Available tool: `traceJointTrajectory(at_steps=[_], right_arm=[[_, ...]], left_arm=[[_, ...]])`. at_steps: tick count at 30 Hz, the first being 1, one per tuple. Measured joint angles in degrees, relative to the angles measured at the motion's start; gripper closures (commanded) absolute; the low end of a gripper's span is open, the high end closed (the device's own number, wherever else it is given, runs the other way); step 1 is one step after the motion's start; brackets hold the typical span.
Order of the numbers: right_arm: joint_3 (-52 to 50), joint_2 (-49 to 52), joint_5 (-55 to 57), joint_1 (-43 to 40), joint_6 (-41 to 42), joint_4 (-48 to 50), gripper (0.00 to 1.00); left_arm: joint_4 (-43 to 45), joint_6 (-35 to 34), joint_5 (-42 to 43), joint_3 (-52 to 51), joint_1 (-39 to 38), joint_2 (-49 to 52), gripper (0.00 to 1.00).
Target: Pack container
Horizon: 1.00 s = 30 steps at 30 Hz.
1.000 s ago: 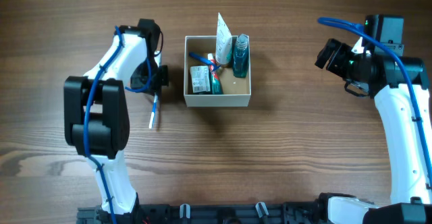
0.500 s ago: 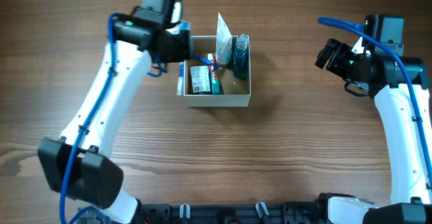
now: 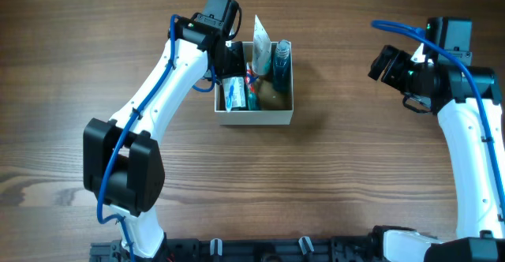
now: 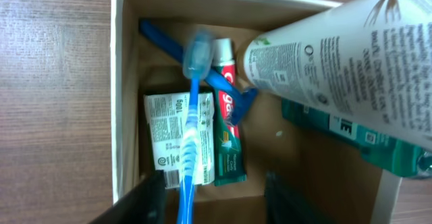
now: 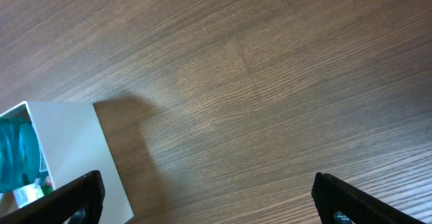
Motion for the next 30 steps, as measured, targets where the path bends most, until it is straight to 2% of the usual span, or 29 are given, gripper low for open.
traceJointTrajectory(at_steps=[6, 9, 14, 15, 18, 19, 25, 30], right_arm=[[0.0, 0.0, 0.0, 0.0, 0.0, 0.0, 0.0], [0.0, 0.0, 0.0, 0.0, 0.0, 0.0, 0.0], [0.0, 0.0, 0.0, 0.0, 0.0, 0.0, 0.0], [0.0, 0.0, 0.0, 0.0, 0.0, 0.0, 0.0], [0.0, 0.0, 0.0, 0.0, 0.0, 0.0, 0.0], [0.0, 0.0, 0.0, 0.0, 0.0, 0.0, 0.0], [0.0, 0.0, 0.0, 0.0, 0.0, 0.0, 0.0], [0.0, 0.0, 0.0, 0.0, 0.0, 0.0, 0.0]], left_arm=[[-1.5, -0.5, 0.0, -0.1, 1.3, -2.0, 0.4], [-2.3, -0.2, 0.0, -0.1, 3.9, -6.1, 0.35], [-6.6, 0.7, 0.0, -0.1, 10.9, -15.8, 0.33], [-8.2, 1.2, 0.0, -0.1, 12.7, -17.7, 0.3], [-11.0, 3.7, -0.1, -0.1, 17.5, -23.2, 0.11], [-11.7, 4.5, -0.2, -0.1, 18.9, -25.4, 0.0], [-19.8, 10.6, -0.1, -0.1, 20.2, -35.1, 0.0], [-25.6, 12.9, 0.0, -0.1, 20.2, -43.3, 0.0]])
